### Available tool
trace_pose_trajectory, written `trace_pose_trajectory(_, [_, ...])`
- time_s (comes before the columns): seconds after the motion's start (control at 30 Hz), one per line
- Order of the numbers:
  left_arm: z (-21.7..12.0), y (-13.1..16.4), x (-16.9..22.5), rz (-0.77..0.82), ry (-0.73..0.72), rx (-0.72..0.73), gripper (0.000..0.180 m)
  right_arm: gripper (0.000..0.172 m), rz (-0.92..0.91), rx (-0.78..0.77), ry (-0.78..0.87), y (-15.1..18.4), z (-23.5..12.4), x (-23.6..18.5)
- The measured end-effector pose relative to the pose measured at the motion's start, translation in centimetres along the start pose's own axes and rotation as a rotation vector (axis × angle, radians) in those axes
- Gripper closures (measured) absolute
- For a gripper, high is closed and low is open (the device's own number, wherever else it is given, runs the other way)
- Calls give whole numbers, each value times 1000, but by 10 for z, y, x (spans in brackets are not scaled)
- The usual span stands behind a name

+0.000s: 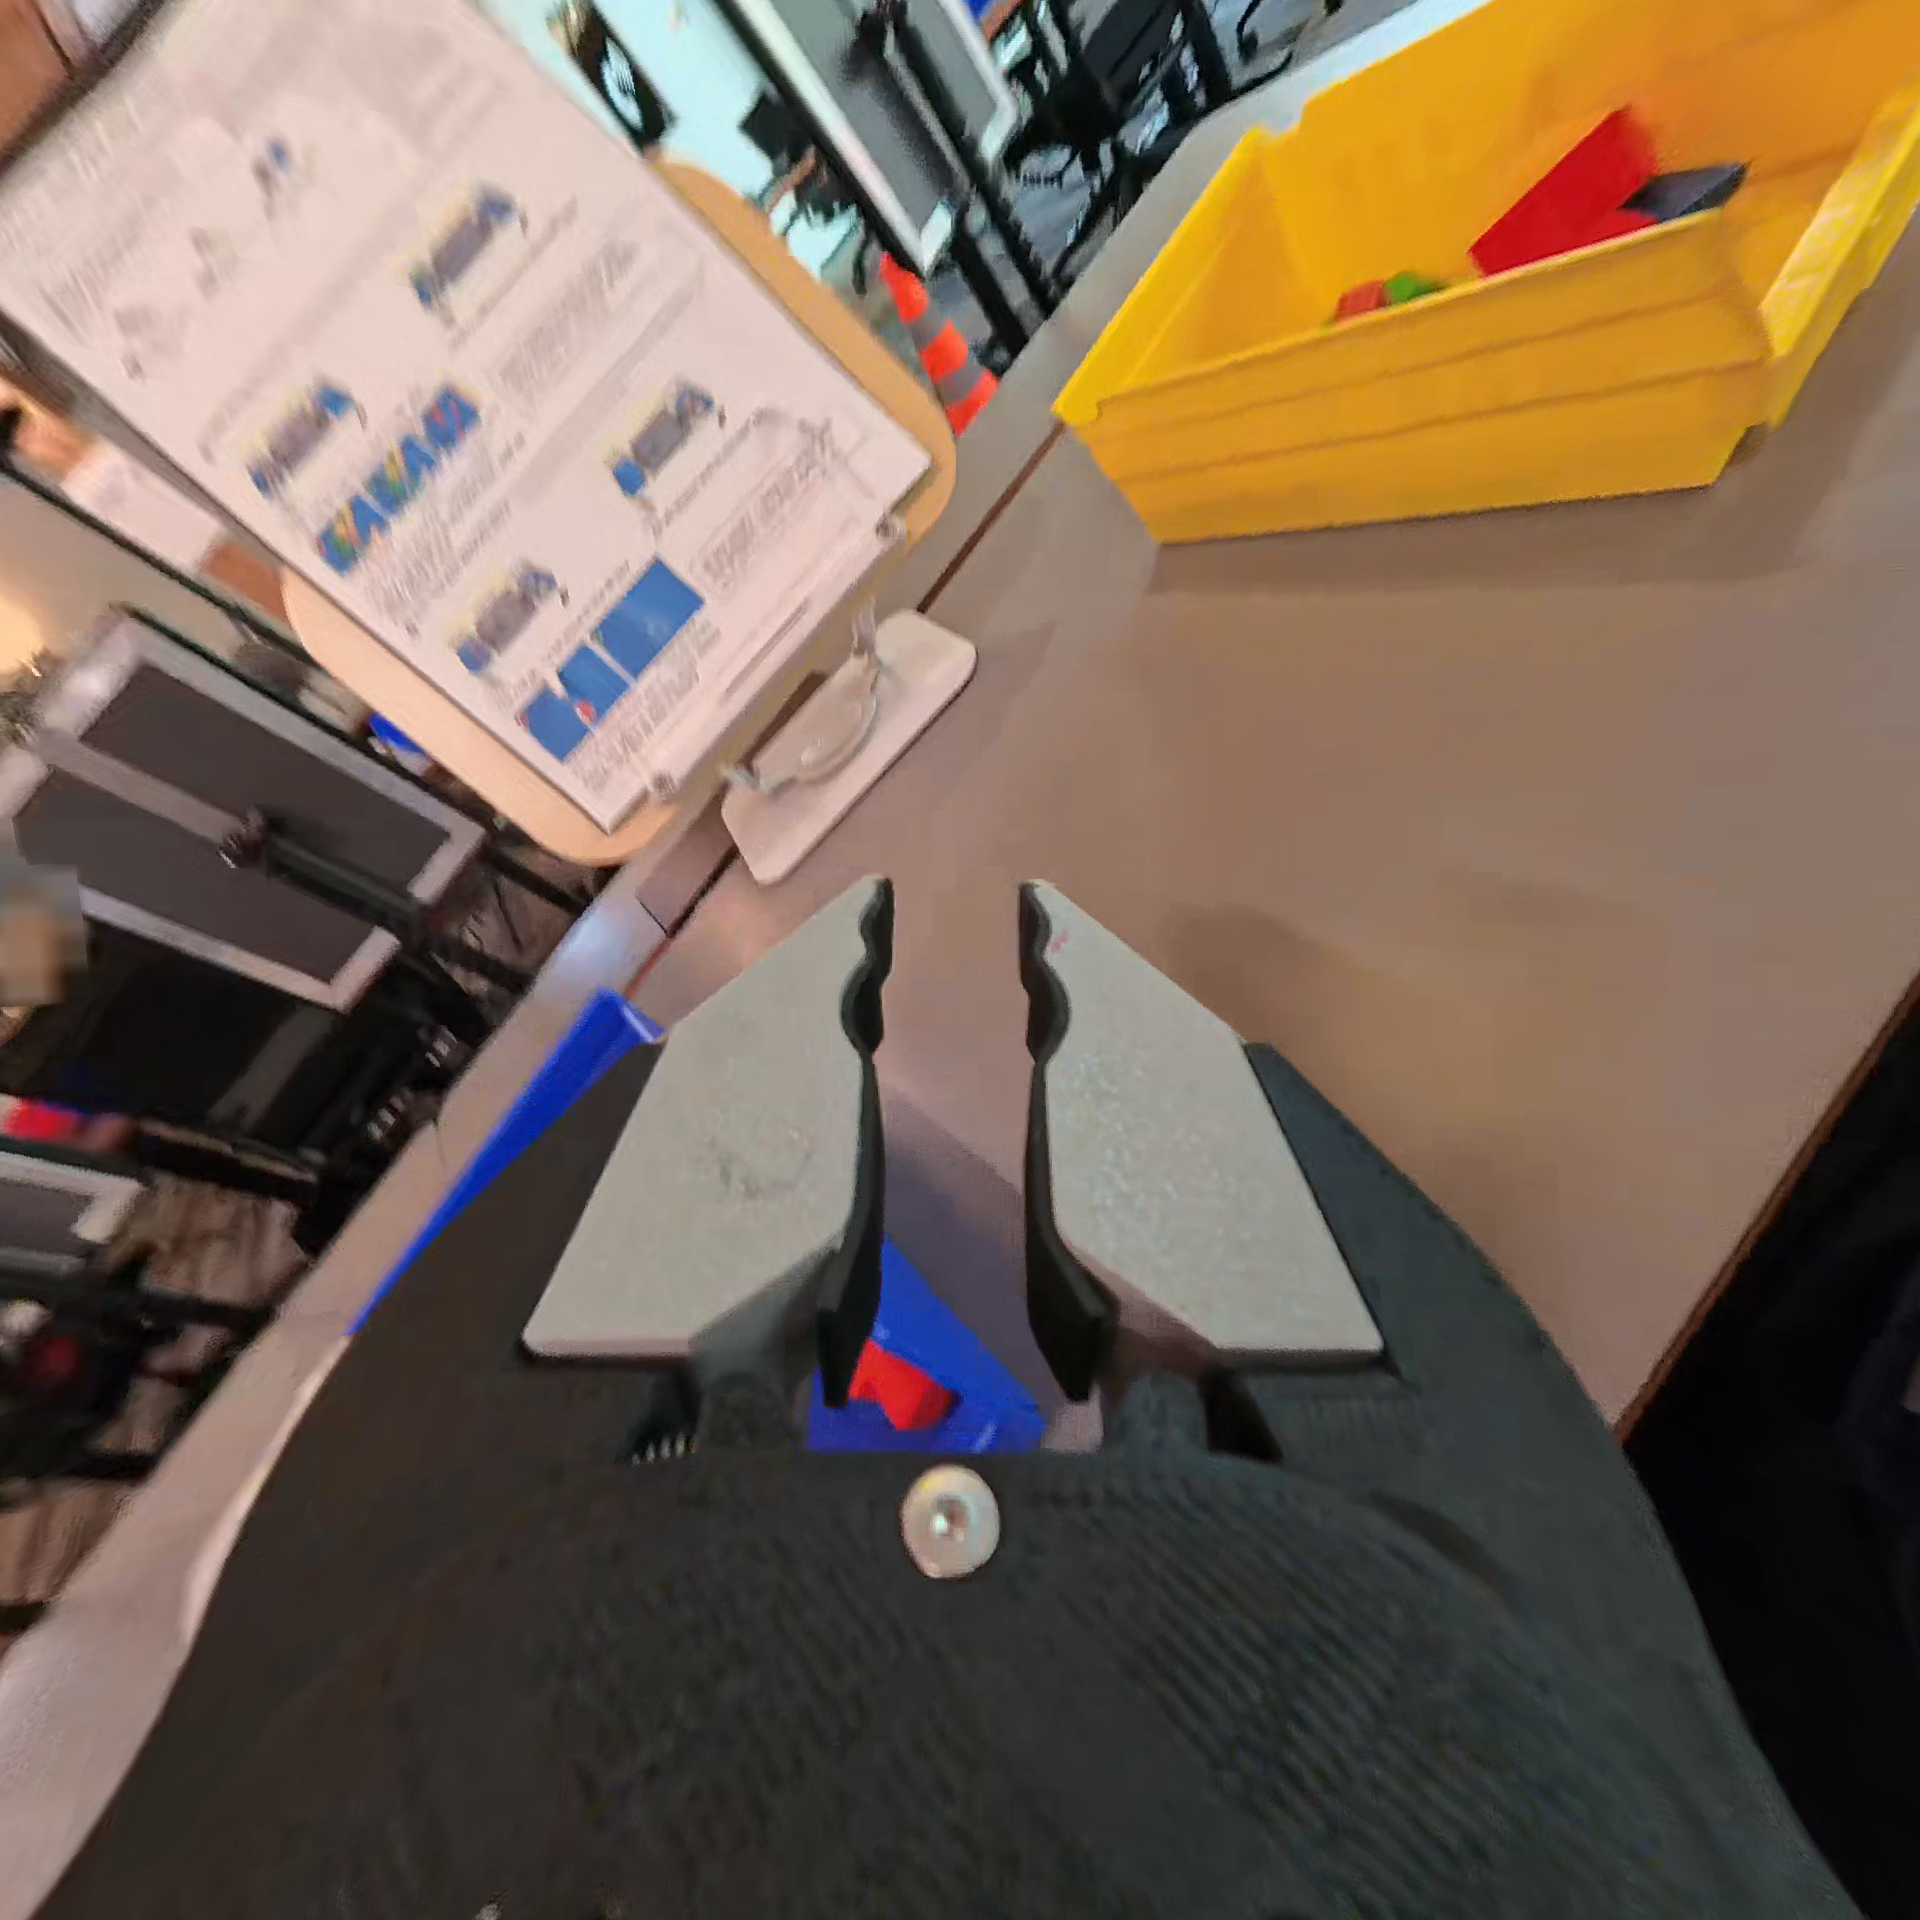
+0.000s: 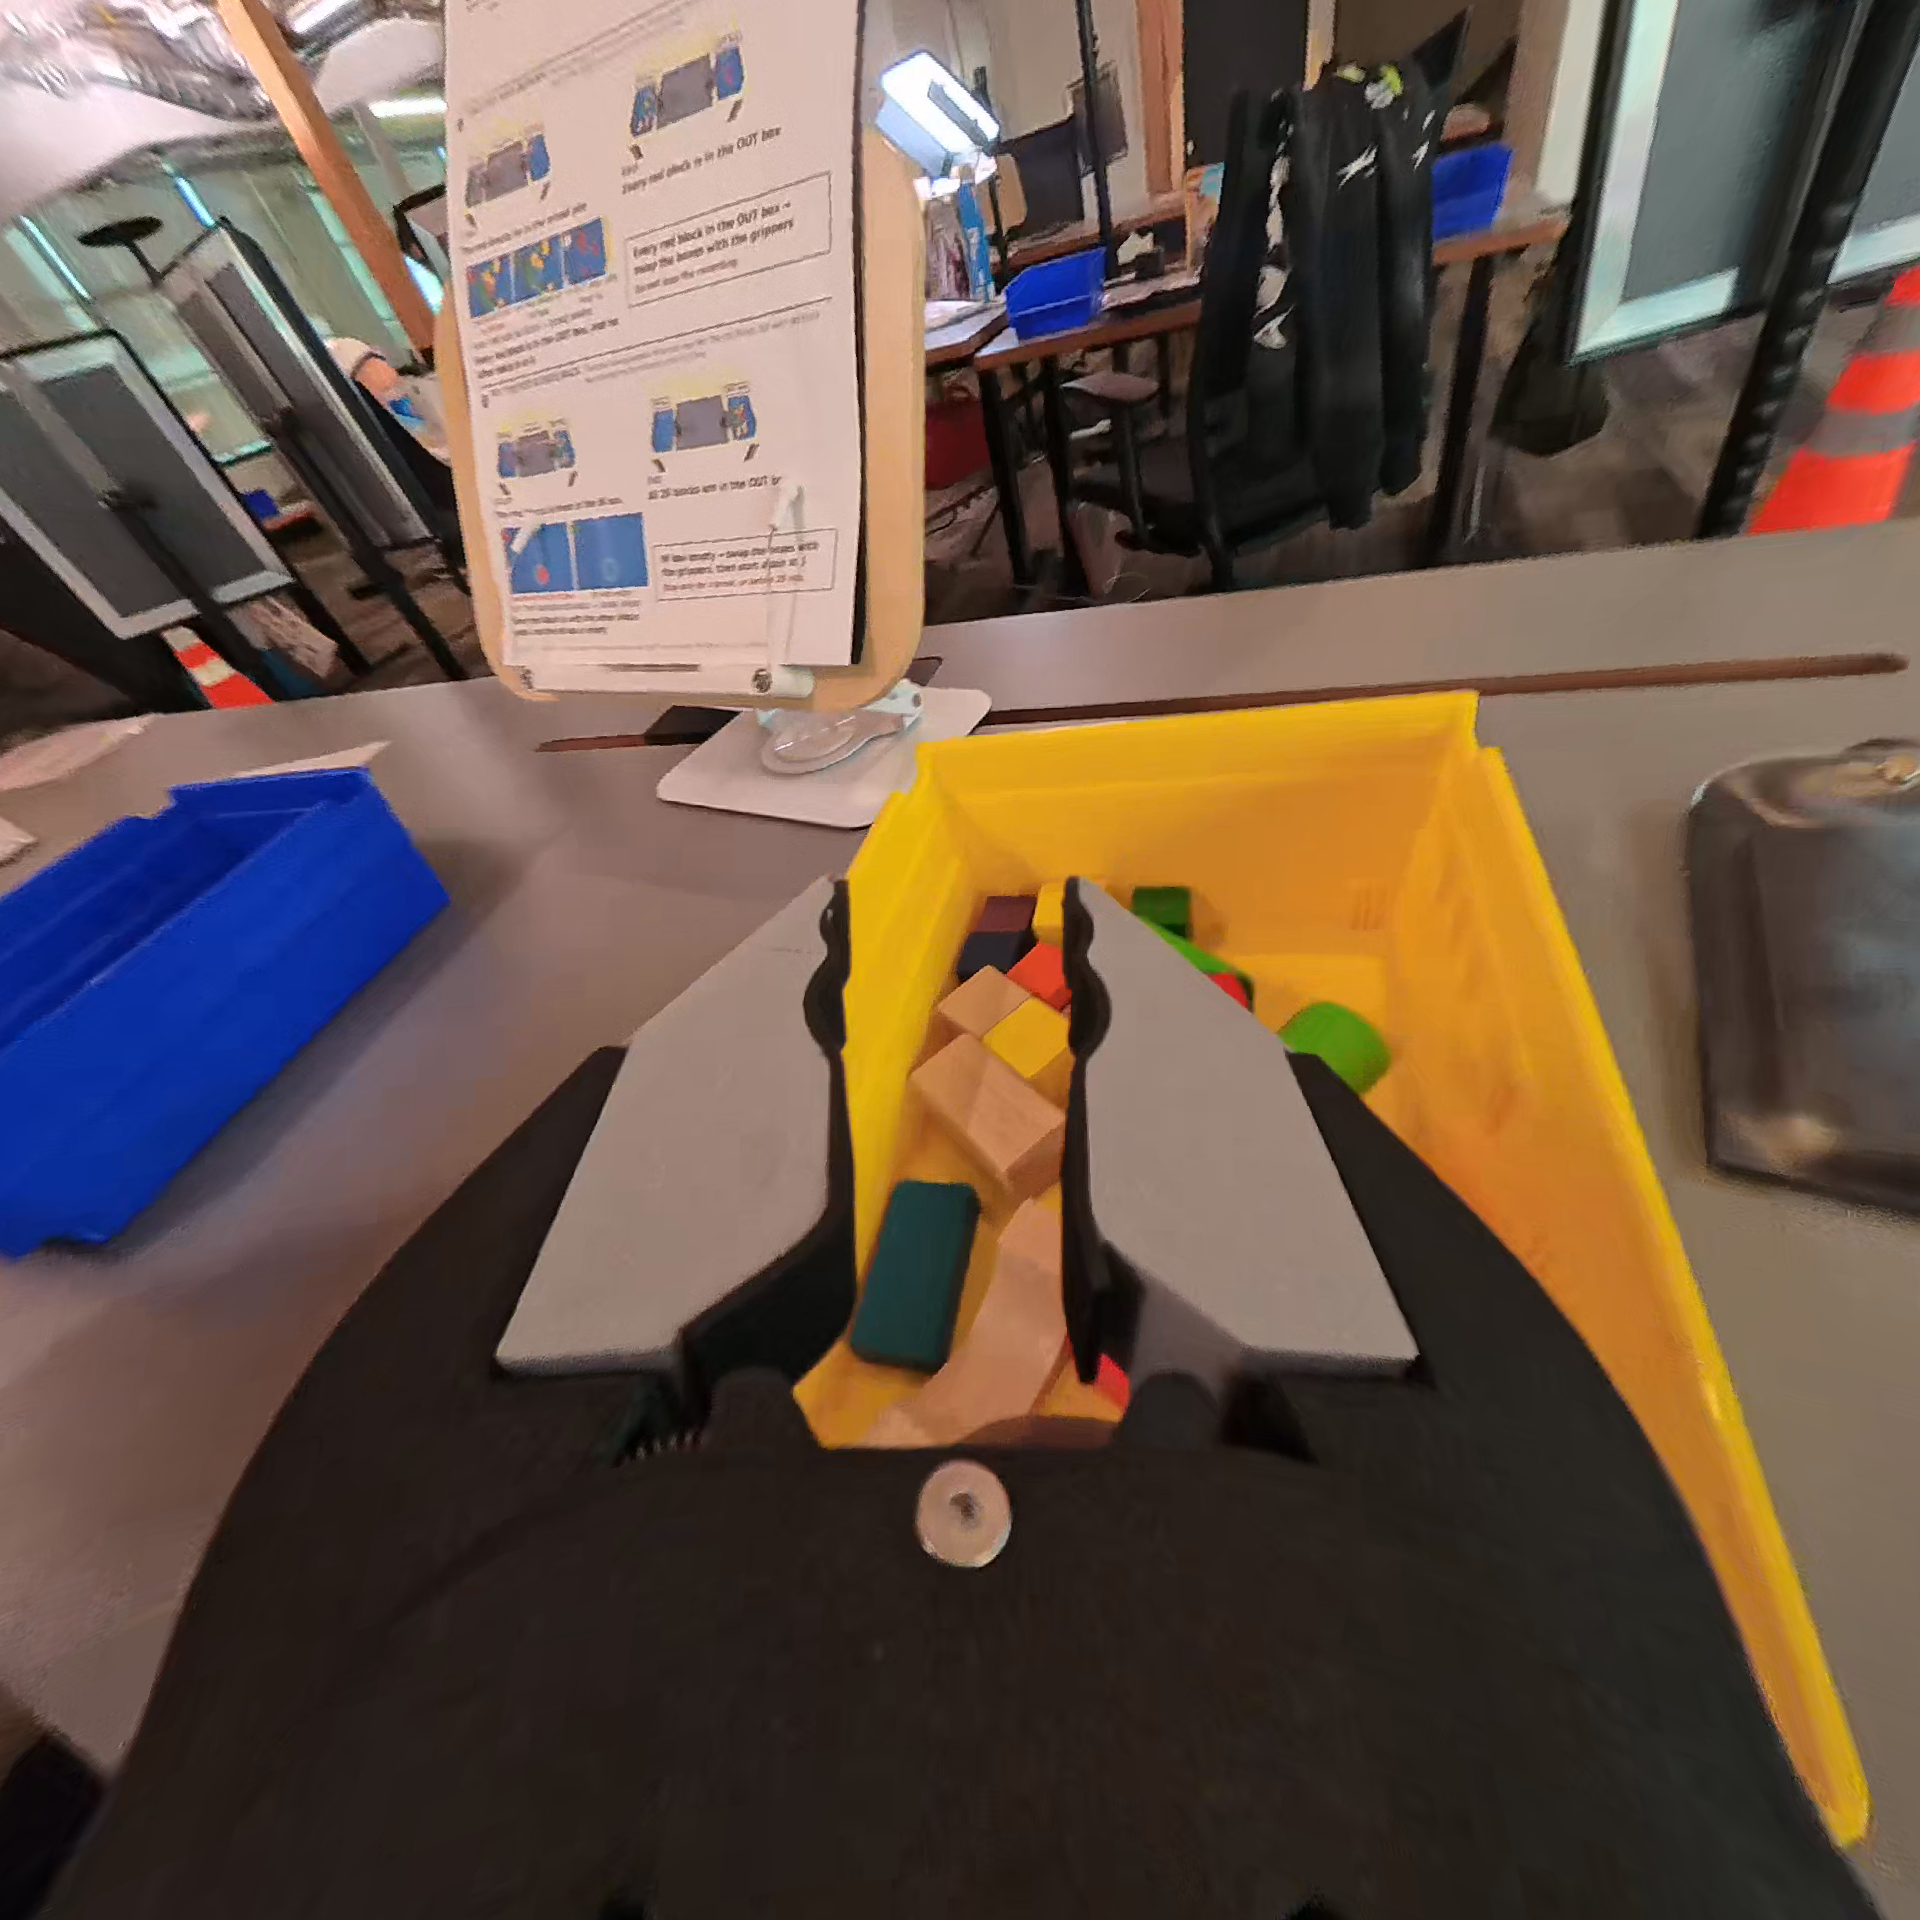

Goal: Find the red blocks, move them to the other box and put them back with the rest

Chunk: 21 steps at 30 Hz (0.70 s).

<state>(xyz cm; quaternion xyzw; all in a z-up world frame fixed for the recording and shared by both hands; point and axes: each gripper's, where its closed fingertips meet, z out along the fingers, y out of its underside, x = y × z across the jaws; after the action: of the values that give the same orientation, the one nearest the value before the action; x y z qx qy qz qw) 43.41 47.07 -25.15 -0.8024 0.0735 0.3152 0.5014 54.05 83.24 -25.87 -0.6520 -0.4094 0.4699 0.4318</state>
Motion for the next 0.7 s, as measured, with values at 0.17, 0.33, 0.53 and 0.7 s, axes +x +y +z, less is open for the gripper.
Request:
trace_pose_trajectory(0.17, [4, 59, -27, -209, 49, -189, 143, 130, -23, 17, -77, -13, -25, -26])
trace_pose_trajectory(0.33, [-4, 120, -58, -391, 87, -321, 142, 130, -123, -15, -130, -12, -39, -56])
trace_pose_trajectory(0.53, [3, 171, -57, -586, 352, -465, 130, 130, -161, -14, -184, -14, -39, -80])
trace_pose_trajectory(0.7, [13, 182, -51, -591, 433, -580, 129, 129, -181, -44, -187, -8, -31, -90])
